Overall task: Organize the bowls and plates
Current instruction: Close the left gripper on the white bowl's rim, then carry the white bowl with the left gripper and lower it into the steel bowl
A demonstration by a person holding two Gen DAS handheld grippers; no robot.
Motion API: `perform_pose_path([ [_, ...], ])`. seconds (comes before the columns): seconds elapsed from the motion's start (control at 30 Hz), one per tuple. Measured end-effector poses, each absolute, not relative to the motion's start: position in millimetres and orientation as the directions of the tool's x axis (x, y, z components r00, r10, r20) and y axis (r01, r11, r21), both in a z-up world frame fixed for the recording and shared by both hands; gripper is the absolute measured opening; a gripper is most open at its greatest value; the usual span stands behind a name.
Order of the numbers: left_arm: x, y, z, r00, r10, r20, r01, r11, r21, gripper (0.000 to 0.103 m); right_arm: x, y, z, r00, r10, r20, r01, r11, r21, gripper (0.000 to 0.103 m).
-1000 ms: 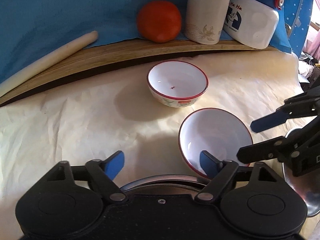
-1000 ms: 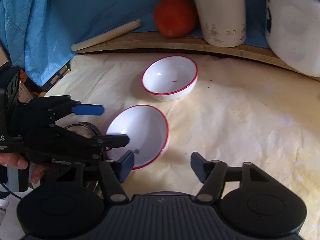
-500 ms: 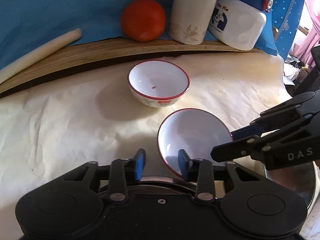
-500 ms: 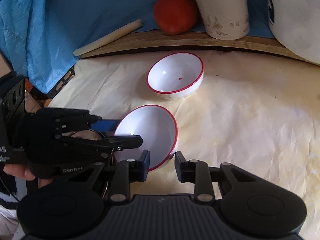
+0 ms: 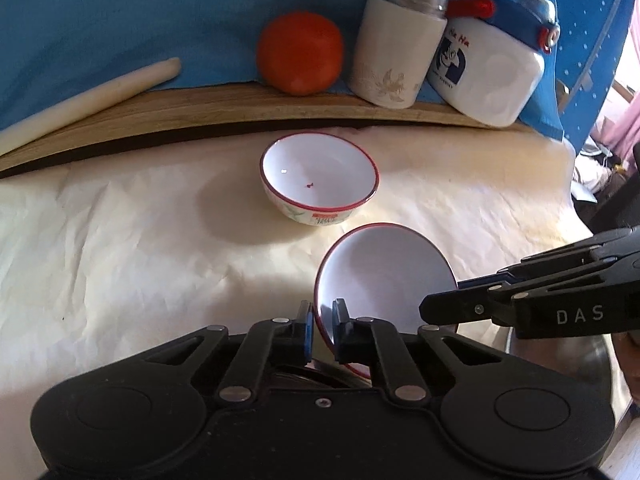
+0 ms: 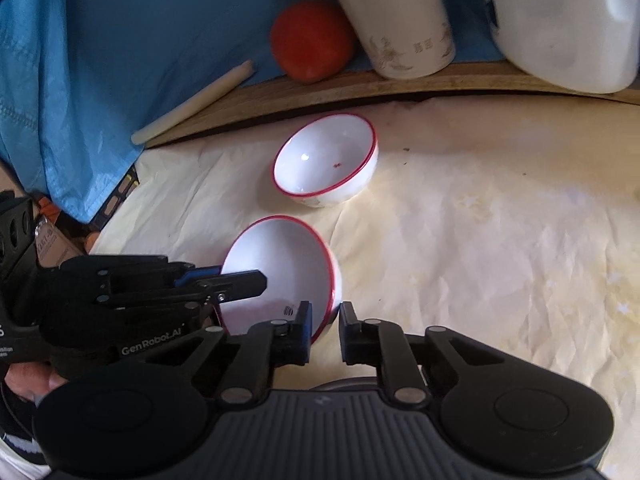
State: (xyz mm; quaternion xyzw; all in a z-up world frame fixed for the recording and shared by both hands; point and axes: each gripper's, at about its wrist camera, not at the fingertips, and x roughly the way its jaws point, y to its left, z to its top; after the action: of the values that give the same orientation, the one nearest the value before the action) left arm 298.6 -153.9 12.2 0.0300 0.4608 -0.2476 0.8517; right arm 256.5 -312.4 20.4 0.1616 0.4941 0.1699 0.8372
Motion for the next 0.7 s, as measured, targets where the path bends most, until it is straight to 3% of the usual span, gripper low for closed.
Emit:
perform_pose_path([
  [0.37,258.6,-168.3,57.1,0.501,-0.472,-0.725,0.509,0.839,-0.194,0.008,207.3,-334.9,67.8,0.56,0.409,-0.721,-0.133,0.903,0.409,0.012],
  [0.7,213.8,-199.2,60.5,0.432,-0.517,-0.739,0.612,0.77,-0.182,0.009,150.7,-355.0,71.5,0.557,0.343,-0.756,-0.08,0.929,0.362,0.012],
])
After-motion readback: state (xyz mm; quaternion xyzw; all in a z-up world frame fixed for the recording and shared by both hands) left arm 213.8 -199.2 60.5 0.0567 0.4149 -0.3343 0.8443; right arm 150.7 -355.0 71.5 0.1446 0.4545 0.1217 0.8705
